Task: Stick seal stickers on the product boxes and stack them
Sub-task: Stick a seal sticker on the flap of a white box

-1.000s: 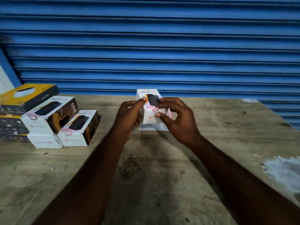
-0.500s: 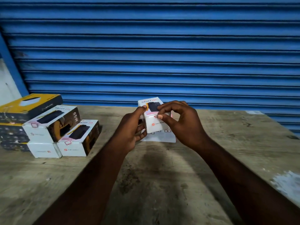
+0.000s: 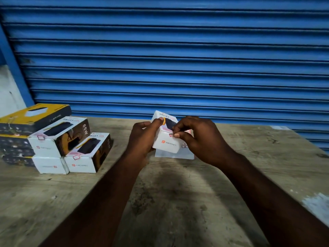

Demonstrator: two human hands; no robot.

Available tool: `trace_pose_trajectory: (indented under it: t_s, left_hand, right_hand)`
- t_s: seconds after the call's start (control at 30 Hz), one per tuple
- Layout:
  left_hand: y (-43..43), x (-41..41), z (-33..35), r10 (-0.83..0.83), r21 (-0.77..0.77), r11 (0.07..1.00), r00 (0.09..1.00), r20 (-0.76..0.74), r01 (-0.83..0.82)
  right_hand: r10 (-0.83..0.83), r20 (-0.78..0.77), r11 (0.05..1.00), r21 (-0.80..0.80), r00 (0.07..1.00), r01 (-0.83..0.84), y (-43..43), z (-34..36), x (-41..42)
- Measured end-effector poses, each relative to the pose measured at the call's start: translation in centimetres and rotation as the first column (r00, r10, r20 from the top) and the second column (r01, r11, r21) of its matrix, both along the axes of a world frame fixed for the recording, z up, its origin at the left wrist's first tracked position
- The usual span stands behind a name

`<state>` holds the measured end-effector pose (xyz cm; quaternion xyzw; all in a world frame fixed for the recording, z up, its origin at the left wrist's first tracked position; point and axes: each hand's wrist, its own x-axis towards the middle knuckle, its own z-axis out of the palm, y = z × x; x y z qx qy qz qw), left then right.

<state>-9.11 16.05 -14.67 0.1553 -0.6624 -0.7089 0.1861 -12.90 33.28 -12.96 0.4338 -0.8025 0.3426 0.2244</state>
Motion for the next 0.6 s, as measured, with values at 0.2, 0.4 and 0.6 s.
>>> trace_pose_trajectory:
  t_s: [0.2,0.4,0.6]
  left_hand:
    - [0.5,0.6,0.5,-0.043,0.121,0.992,0.998,0.038,0.038]
    - [0.2,0.7,0.7,-0.062,0.108,0.992,0.997,0.047,0.057]
    - [0.0,0.9,1.1,-0.071,0.069,0.995,0.997,0.035,0.068]
  right_hand:
    - [0.013,0.168,0.988,-0.152,0.986,0.013,-0.3,0.5,0.3]
    - [0.009,0.156,0.991,-0.136,0.988,0.012,0.4,1.5,0.7]
    - [0.034,0.238,0.997,-0.078,0.971,-0.016,1.2,3.0,0.8]
